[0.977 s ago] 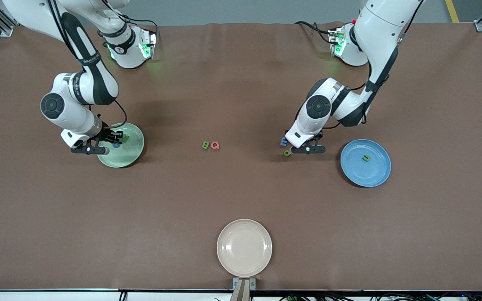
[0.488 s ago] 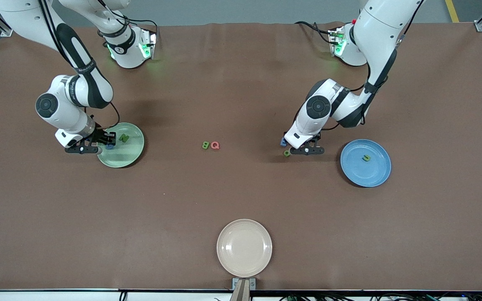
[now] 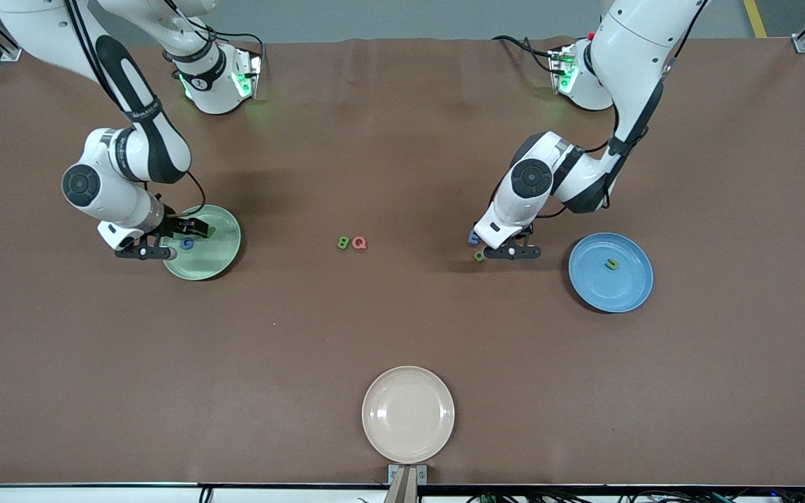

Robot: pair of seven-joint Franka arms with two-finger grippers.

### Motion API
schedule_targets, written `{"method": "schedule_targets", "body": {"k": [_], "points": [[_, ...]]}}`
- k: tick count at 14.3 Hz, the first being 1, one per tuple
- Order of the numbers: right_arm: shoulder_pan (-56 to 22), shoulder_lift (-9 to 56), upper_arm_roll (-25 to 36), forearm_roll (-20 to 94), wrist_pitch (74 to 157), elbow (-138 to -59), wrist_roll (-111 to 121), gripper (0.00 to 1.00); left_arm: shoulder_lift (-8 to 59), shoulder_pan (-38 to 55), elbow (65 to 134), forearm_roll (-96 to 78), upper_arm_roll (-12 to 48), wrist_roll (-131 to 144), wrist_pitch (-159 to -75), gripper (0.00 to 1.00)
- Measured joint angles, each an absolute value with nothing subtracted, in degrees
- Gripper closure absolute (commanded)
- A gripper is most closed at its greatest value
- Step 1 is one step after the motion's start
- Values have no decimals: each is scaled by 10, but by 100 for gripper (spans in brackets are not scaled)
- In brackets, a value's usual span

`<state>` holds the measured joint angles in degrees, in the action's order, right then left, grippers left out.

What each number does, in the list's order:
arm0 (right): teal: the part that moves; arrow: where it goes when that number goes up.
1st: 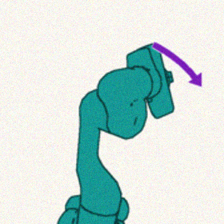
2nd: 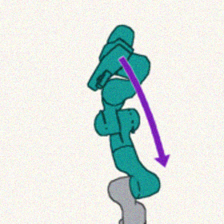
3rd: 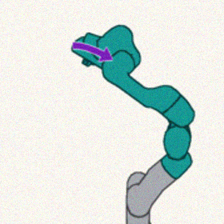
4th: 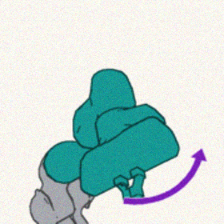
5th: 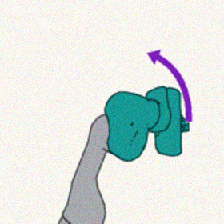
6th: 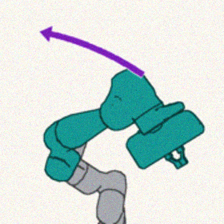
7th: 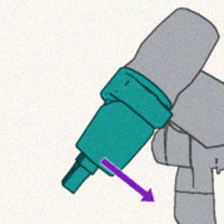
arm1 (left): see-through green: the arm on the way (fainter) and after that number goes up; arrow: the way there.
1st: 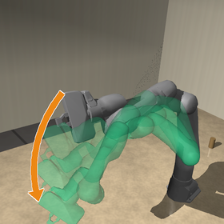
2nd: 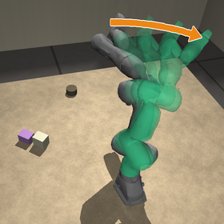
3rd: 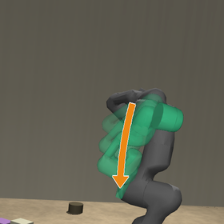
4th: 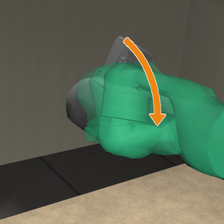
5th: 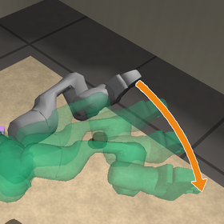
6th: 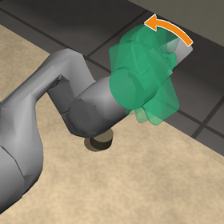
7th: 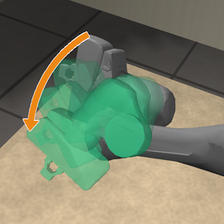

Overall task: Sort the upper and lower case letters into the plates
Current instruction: 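Drop the plus on the blue plate while the right gripper grasps the B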

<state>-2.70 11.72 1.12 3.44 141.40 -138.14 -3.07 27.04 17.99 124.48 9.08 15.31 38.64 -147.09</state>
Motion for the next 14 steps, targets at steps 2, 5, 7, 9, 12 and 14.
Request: {"method": "schedule_targets", "body": {"k": [2,5,7,9,12,14], "points": [[-84,105,8,35,1390,-1358,-125,0,270,180,1245,91,153,386,-1471,82],[-184,106,4,35,1388,-1327,-288,0,265,177,1239,91,152,386,-1457,83],[-243,118,3,35,1389,-1301,-383,0,243,170,1231,91,152,371,-1413,83],[-290,148,3,35,1389,-1265,-461,0,210,151,1227,91,151,330,-1376,83],[-332,214,4,35,1403,-1207,-530,0,170,94,1232,91,149,233,-1348,83],[-348,258,4,35,1439,-1186,-553,0,160,46,1238,91,148,162,-1345,83]]}}
